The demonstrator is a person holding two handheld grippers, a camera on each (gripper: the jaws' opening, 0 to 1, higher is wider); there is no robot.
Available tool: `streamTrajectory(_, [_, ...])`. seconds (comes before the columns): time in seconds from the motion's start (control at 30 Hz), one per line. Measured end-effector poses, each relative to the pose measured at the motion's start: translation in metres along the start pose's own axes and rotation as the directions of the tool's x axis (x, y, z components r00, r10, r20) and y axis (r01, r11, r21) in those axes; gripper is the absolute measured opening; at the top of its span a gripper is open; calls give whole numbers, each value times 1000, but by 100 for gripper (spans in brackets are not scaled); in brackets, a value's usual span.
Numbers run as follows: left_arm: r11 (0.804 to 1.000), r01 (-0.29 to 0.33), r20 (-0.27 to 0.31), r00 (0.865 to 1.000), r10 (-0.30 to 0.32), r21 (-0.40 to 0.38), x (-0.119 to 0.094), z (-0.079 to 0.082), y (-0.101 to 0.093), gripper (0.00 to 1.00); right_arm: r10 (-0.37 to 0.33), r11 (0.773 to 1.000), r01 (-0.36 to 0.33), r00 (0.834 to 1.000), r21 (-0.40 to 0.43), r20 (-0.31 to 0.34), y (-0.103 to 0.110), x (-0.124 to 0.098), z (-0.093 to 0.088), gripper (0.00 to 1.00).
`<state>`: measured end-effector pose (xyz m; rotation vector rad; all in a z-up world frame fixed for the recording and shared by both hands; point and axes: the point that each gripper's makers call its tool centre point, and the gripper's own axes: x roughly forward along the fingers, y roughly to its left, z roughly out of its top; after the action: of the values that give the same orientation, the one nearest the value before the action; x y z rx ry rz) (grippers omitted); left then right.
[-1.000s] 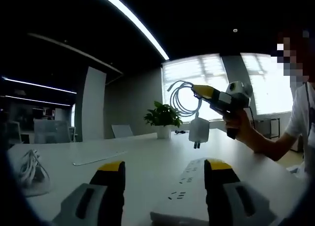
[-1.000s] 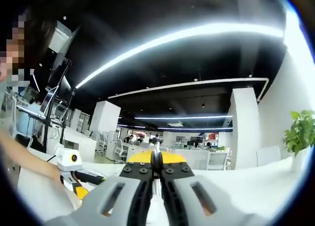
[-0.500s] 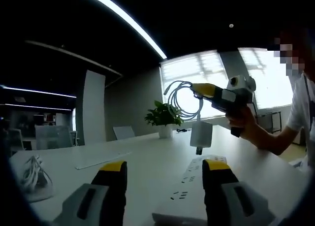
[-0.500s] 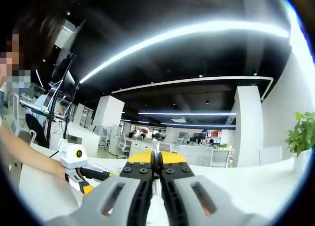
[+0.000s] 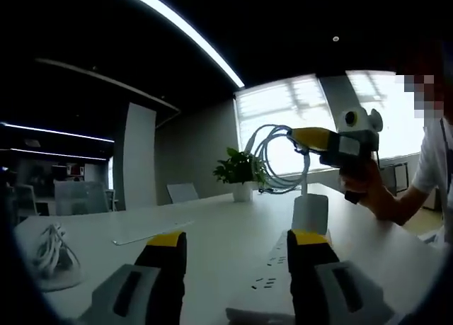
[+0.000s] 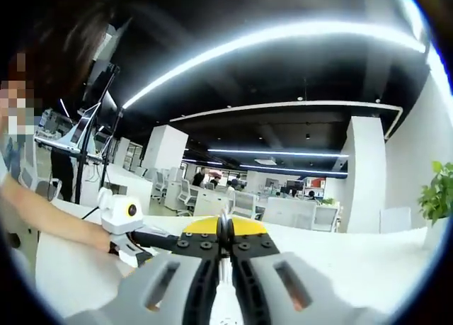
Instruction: Straighten the power strip on the desk, plug the charger into it
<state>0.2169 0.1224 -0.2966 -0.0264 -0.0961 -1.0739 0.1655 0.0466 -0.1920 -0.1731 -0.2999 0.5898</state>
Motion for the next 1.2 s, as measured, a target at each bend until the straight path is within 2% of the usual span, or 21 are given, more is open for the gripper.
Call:
streamTrajectory(0.07, [1000,-4,0,1000,4,1,0,0,1,59,-4,1000,4,1000,11,-18,-1,1,-4,4])
streamTrajectory(0.27, [1000,-6,2,1000,6,-8,-1,0,0,58,-4,1000,4,1000,30,-20,-2,0,-3,4])
streamTrajectory(0.47, [1000,-10,5,1000,10,-14,-1,0,-1,58,16,1000,-16,1000,19,-3,2,2,4,4])
streamTrajectory(0.7, [999,-19,23,1000,20,-46,-3,5,6,57,18,1000,-18,1000,18,-21,1,5,3,4])
streamTrajectory(1.2, [999,-20,21,1000,21,-49,-2,4,6,57,19,1000,-19,999,-16,-32,0,3,2,4])
